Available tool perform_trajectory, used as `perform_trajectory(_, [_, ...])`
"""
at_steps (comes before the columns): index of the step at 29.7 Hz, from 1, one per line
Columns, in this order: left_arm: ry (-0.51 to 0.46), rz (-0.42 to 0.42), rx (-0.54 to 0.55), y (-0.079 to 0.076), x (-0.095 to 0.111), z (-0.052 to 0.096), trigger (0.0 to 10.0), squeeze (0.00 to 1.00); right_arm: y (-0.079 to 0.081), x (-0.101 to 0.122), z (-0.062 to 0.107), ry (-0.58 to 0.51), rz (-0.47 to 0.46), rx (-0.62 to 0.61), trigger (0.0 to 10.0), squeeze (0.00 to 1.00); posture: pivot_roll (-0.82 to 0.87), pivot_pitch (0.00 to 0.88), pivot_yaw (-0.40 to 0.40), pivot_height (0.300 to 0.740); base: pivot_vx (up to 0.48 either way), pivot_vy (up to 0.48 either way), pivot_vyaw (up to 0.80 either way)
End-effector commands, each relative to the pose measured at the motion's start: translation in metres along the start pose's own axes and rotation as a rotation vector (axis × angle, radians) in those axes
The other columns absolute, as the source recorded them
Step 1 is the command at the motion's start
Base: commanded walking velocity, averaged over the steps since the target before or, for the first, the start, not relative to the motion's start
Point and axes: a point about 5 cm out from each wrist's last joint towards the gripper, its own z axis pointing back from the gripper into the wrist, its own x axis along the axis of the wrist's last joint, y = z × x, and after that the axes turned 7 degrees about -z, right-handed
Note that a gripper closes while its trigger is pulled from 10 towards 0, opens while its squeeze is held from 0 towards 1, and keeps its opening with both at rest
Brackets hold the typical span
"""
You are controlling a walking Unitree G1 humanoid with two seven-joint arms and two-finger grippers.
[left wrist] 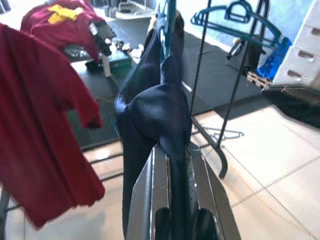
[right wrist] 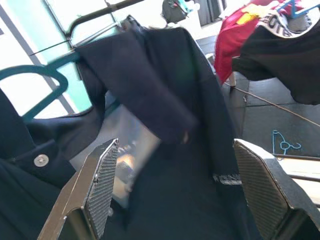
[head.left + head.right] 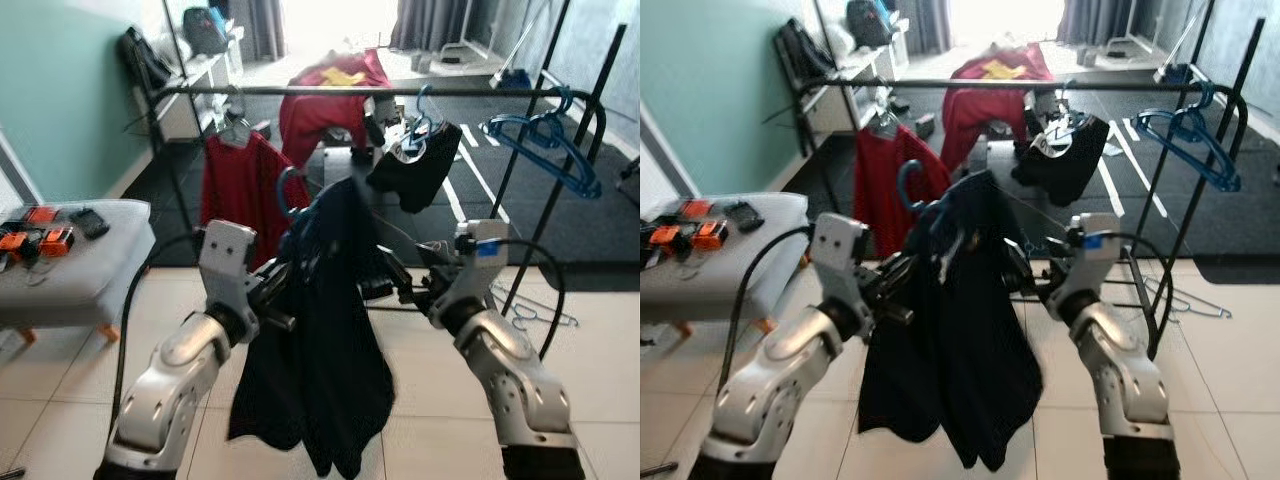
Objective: Hang hanger
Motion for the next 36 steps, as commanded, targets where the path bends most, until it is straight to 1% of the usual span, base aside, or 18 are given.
perform_trajectory(1, [-0.01, -0.006, 0.019, 0.004, 0.004, -0.004, 10.0, 0.0, 0.009, 0.001, -0.003, -0.014, -0.006, 0.032, 10.0, 0.0, -0.19, 0.0, 0.058, 0.74, 0.48, 0.0, 0.0])
perform_trajectory(2, [-0.01, -0.006, 0.019, 0.004, 0.004, -0.004, 10.0, 0.0, 0.009, 0.001, -0.003, -0.014, -0.006, 0.032, 10.0, 0.0, -0.19, 0.0, 0.058, 0.74, 0.48, 0.0, 0.0])
perform_trajectory(4, [-0.042, -0.003, -0.036, -0.008, 0.016, -0.016, 10.0, 0.0, 0.009, 0.001, -0.004, -0.019, -0.013, 0.031, 10.0, 0.0, -0.19, 0.0, 0.061, 0.74, 0.48, 0.0, 0.0])
perform_trajectory(5, [-0.052, -0.003, -0.05, -0.012, 0.02, -0.019, 10.0, 0.0, 0.009, 0.001, -0.004, -0.021, -0.015, 0.03, 10.0, 0.0, -0.19, 0.0, 0.061, 0.74, 0.48, 0.0, 0.0])
perform_trajectory(7, [-0.057, 0.009, -0.04, -0.016, 0.023, -0.022, 10.0, 0.0, 0.009, 0.001, -0.004, -0.021, -0.015, 0.03, 10.0, 0.0, -0.19, 0.0, 0.062, 0.74, 0.48, 0.0, 0.0])
perform_trajectory(9, [-0.04, 0.021, 0.007, -0.016, 0.024, -0.026, 10.0, 0.0, 0.009, 0.001, -0.005, -0.02, -0.014, 0.031, 10.0, 0.0, -0.19, 0.0, 0.059, 0.74, 0.48, 0.0, 0.0])
perform_trajectory(12, [-0.029, 0.027, 0.037, -0.015, 0.024, -0.028, 10.0, 0.0, 0.01, 0.001, -0.005, -0.019, -0.014, 0.031, 10.0, 0.0, -0.19, 0.0, 0.059, 0.74, 0.48, 0.0, 0.0])
perform_trajectory(13, [-0.019, 0.03, 0.062, -0.013, 0.024, -0.029, 10.0, 0.0, 0.01, 0.0, -0.005, -0.018, -0.013, 0.031, 10.0, 0.0, -0.19, 0.0, 0.059, 0.74, 0.48, 0.0, 0.0])
perform_trajectory(17, [-0.014, 0.03, 0.07, -0.013, 0.024, -0.029, 10.0, 0.0, 0.01, 0.0, -0.005, -0.019, -0.013, 0.03, 10.0, 0.0, -0.19, 0.0, 0.059, 0.74, 0.48, 0.0, 0.0])
perform_trajectory(20, [-0.003, 0.042, 0.096, -0.014, 0.024, -0.032, 10.0, 0.0, 0.01, 0.0, -0.005, -0.017, -0.014, 0.031, 10.0, 0.0, -0.18, 0.0, 0.058, 0.74, 0.48, 0.0, 0.0])
perform_trajectory(21, [0.0, 0.054, 0.099, -0.019, 0.025, -0.035, 10.0, 0.0, 0.011, 0.0, -0.006, -0.017, -0.016, 0.031, 10.0, 0.0, -0.18, 0.0, 0.058, 0.74, 0.48, 0.0, 0.0])
perform_trajectory(22, [0.0, 0.054, 0.099, -0.019, 0.025, -0.035, 10.0, 0.0, 0.011, 0.0, -0.006, -0.017, -0.016, 0.031, 10.0, 0.0, -0.18, 0.0, 0.058, 0.74, 0.48, 0.0, 0.0])
perform_trajectory(25, [0.013, 0.076, 0.106, -0.028, 0.025, -0.039, 10.0, 0.0, 0.011, 0.0, -0.006, -0.016, -0.021, 0.031, 10.0, 0.0, -0.19, 0.0, 0.058, 0.74, 0.48, 0.0, 0.0])
perform_trajectory(35, [0.029, 0.109, 0.107, -0.035, 0.023, -0.044, 10.0, 0.0, 0.01, 0.0, -0.005, -0.02, -0.027, 0.028, 10.0, 0.0, -0.19, 0.0, 0.062, 0.74, 0.48, 0.0, 0.0])
perform_trajectory(36, [0.025, 0.107, 0.1, -0.037, 0.023, -0.045, 10.0, 0.0, 0.01, 0.0, -0.005, -0.02, -0.028, 0.028, 10.0, 0.0, -0.19, 0.0, 0.061, 0.74, 0.0, 0.0, 0.0])
